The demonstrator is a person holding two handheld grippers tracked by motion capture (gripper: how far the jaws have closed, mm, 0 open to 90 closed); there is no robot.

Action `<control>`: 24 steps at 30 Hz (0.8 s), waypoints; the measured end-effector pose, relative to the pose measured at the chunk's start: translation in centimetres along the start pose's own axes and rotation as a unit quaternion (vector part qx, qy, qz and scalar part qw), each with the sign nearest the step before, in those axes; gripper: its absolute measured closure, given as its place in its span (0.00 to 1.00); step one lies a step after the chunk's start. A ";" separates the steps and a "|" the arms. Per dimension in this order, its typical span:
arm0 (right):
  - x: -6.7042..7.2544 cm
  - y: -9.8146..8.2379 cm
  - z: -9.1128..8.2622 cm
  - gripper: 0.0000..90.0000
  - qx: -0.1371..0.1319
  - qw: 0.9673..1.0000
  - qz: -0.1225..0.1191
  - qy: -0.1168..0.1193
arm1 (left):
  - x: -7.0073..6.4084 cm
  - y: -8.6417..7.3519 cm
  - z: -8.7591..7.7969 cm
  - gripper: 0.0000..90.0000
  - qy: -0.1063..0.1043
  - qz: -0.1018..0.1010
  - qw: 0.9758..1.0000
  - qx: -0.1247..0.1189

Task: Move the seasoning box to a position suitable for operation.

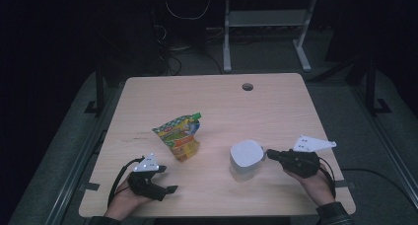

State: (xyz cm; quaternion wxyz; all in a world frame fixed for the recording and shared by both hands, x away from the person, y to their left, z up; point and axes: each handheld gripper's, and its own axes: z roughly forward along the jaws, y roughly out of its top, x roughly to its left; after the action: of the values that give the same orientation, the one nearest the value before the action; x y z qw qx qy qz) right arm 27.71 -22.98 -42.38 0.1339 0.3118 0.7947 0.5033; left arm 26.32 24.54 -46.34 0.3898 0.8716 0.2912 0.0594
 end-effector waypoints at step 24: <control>-0.4 1.3 -0.2 0.99 -0.017 1.000 0.000 0.003 | -4.1 3.9 0.9 0.16 -0.041 0.035 0.998 -0.044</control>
State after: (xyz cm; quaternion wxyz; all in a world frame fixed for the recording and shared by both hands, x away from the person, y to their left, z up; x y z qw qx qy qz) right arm 28.41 -23.03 -41.14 0.1366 0.3082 0.7861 0.5180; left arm 25.03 19.67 -43.70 0.4368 0.8652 0.2411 0.0495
